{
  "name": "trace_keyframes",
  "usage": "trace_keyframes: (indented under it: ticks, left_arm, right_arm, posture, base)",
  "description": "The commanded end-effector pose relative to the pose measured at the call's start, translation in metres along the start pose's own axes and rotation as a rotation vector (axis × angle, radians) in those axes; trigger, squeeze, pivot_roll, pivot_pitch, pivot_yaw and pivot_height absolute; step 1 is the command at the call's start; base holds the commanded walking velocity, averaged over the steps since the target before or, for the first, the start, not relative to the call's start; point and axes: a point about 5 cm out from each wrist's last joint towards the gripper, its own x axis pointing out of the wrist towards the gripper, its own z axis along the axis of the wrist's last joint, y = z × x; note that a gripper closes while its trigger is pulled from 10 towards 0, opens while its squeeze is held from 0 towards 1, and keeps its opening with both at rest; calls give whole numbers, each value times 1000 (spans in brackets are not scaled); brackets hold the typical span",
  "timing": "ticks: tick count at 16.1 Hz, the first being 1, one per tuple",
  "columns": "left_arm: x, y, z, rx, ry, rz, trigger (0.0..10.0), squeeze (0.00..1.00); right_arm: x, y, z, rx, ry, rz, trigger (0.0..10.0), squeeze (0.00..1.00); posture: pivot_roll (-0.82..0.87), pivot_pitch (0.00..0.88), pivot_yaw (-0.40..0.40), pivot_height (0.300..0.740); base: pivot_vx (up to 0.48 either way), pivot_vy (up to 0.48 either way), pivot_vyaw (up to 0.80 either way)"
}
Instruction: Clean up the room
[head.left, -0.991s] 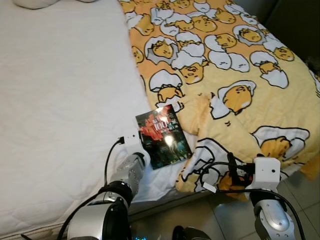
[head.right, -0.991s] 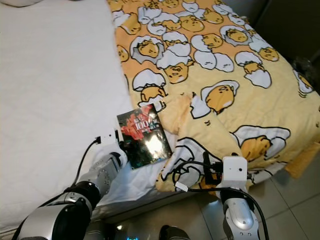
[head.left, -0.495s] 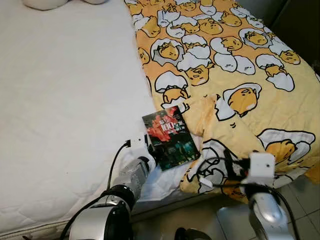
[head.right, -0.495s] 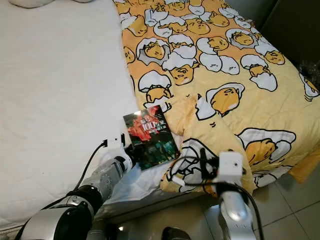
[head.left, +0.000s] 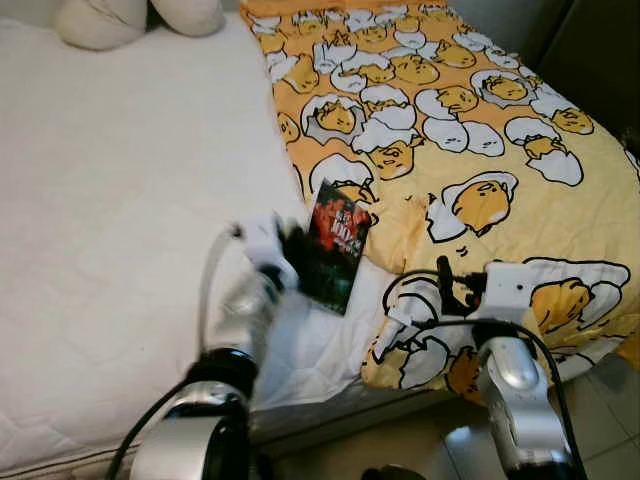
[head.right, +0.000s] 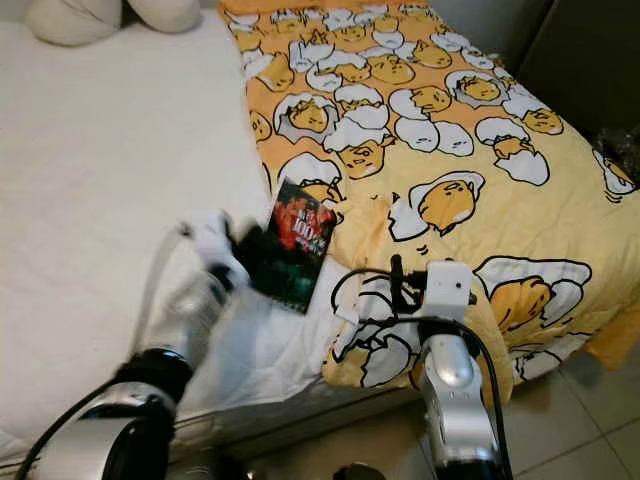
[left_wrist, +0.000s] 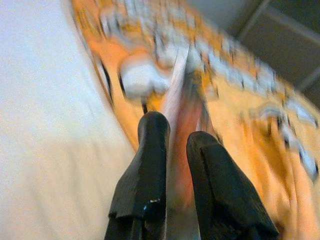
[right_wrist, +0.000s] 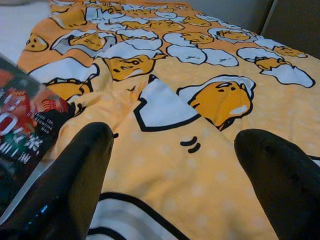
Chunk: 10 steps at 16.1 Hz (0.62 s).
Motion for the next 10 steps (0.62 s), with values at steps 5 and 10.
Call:
trace_keyframes:
  ticks: [5,10]
  left_arm:
    - [-55,53,30,311,-145,250,0,0]
    - [-40,33,12,382,-20,138,10000,1000]
  right_arm:
    - [13,6,2,30,-31,8,10000,0]
    - [21,5,0,24,-31,12,10000,0]
  posture:
    - [78,0,-24,740]
    - [73,0,-34,740]
  base:
    - [0,0,0]
    - [0,0,0]
